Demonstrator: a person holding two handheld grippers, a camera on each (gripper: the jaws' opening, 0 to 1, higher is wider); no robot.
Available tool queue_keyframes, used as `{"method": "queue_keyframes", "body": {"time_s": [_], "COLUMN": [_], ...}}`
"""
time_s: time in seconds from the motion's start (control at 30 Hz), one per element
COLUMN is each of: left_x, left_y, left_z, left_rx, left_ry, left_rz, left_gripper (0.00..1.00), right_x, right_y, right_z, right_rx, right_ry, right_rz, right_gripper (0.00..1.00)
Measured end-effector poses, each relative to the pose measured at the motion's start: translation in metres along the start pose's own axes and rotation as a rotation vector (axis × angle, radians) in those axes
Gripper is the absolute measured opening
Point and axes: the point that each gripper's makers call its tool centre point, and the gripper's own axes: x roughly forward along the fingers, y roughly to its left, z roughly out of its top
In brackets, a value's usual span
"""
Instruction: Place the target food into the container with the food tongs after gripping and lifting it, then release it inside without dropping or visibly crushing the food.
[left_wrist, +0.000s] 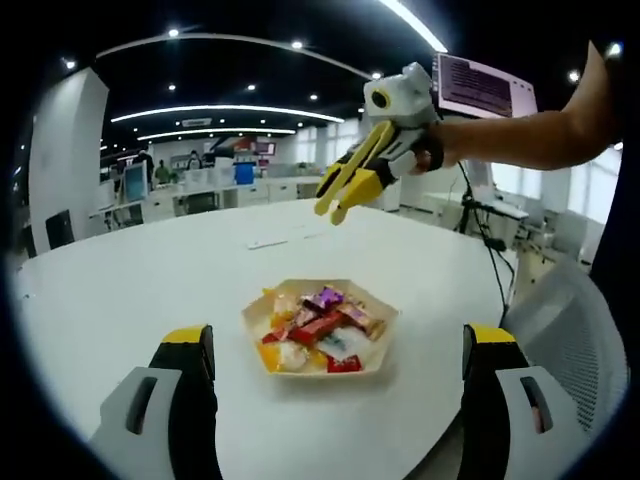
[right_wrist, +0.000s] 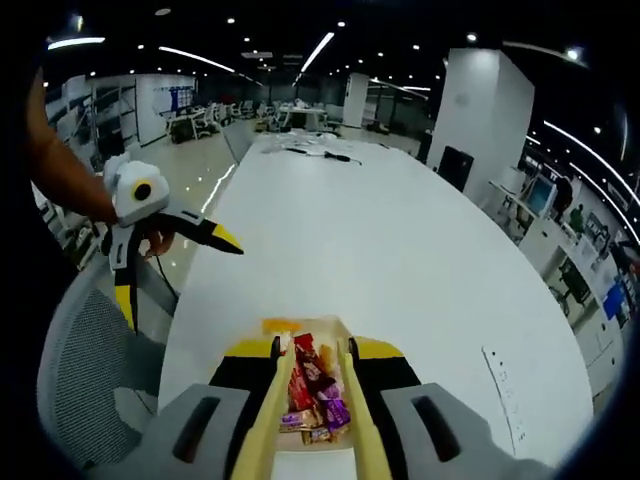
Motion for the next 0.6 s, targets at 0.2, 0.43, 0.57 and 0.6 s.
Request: {"method": "queue_keyframes", "body": {"time_s": [0.2, 0.43, 0.57, 0.6], "left_x": [0.014, 0.024, 0.031, 0.032], "left_y": [-0.008, -0.044, -0.067, -0.073], "left_z": [0.052, 0.096, 0.107, 0.108], "left_rx": [0.116, 0.204, 0.202, 0.213], "left_ry": [0.010, 0.031, 0.038, 0.041], "left_rz": [-0.150, -0.389, -0.490, -0.506], "left_gripper": [1.00, 0.94, 0.84, 0.82], "right_x": [-0.035, -0.068, -0.079, -0.081], "right_y": [0.014, 0.048, 0.072, 0.078], "right_z": [0.021, 0.037, 0.035, 0.036], "right_rx": [0.080, 0.095, 0.107, 0.114], "right_ry": [-0.207, -0.384, -0.417, -0.436], "right_rz": [0.000, 0.056, 0.075, 0.085], "right_gripper": [0.27, 0.26, 0.26, 0.27]}}
